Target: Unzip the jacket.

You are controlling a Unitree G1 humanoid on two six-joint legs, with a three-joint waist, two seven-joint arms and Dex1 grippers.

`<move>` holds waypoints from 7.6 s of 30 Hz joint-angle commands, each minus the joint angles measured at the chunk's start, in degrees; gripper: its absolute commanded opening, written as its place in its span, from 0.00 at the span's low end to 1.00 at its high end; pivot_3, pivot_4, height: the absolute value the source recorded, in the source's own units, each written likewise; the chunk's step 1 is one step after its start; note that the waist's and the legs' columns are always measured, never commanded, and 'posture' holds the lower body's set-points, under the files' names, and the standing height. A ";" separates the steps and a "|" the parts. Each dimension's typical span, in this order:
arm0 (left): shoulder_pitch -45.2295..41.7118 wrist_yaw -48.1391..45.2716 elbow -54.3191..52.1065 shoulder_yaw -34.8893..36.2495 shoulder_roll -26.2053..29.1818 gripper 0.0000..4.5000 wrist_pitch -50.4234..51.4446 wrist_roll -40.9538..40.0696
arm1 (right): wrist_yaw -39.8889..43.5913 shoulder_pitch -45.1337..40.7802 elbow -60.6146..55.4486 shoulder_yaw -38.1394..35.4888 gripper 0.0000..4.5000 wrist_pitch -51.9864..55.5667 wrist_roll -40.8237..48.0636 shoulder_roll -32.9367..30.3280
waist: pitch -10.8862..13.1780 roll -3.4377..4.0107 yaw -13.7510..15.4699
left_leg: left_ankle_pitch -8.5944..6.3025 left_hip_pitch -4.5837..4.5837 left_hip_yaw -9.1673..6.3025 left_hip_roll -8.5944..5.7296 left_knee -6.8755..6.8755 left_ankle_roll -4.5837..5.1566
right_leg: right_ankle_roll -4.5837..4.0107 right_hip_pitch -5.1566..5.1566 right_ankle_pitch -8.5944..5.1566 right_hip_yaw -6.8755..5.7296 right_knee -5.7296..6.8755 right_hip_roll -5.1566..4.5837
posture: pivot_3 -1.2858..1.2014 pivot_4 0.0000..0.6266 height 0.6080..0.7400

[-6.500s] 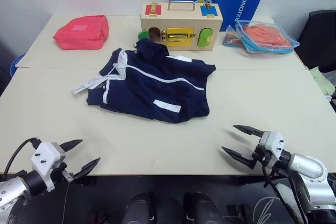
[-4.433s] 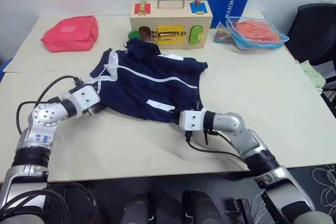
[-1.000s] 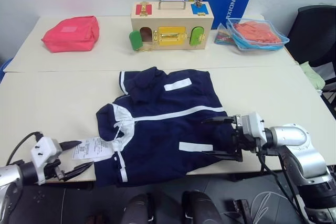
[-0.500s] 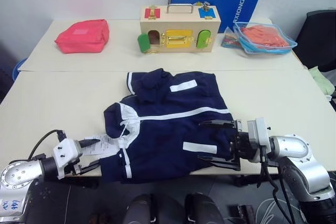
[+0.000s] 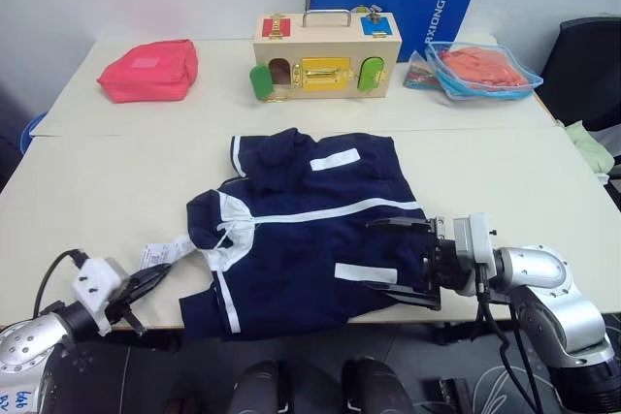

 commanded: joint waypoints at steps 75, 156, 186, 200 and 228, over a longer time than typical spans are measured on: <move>-11.46 -14.57 1.61 0.58 14.11 0.59 69.78 -26.29 | -0.13 -3.33 -1.84 2.95 1.00 -1.28 -1.68 2.72 | 0.30 -0.74 -1.33 | 0.02 -0.20 0.47 0.68 -0.37 -0.97 | -0.43 -0.50 -0.06 0.31 -0.36 0.67 | 0.52 0.24 1.00; -13.15 -14.69 -5.24 -3.89 8.34 0.99 19.58 -9.72 | -10.32 -45.02 36.26 21.34 1.00 48.27 -12.85 23.79 | 0.29 -0.98 -3.11 | 0.42 -1.09 0.69 0.92 0.16 -0.78 | -0.71 -1.63 -0.21 0.18 0.96 0.85 | 0.52 0.24 1.00; -22.31 -16.98 4.58 -8.28 6.59 1.00 17.03 -7.08 | -15.57 -45.59 42.70 15.20 0.07 61.61 -7.46 34.60 | 0.21 -1.11 -3.24 | 0.42 -1.04 0.70 0.93 0.15 -0.81 | -0.71 -1.62 -0.21 0.15 0.99 0.85 | 0.52 0.24 1.00; -40.70 -22.05 26.29 -18.59 3.30 0.74 3.03 3.62 | -16.33 -47.47 42.26 11.53 0.00 61.03 -6.20 34.18 | 0.19 -1.14 -3.07 | 0.52 -1.08 0.74 0.91 0.19 -0.89 | -0.71 -1.67 -0.21 0.10 1.07 0.90 | 0.52 0.24 1.00; -48.89 -25.08 44.07 -22.62 0.47 0.48 -7.93 11.51 | -17.33 -47.05 41.04 9.10 0.00 61.37 -5.16 31.47 | 0.19 -1.15 -2.98 | 0.55 -1.12 0.88 0.95 0.27 -0.83 | -0.71 -1.75 -0.21 0.05 1.11 0.92 | 0.52 0.24 1.00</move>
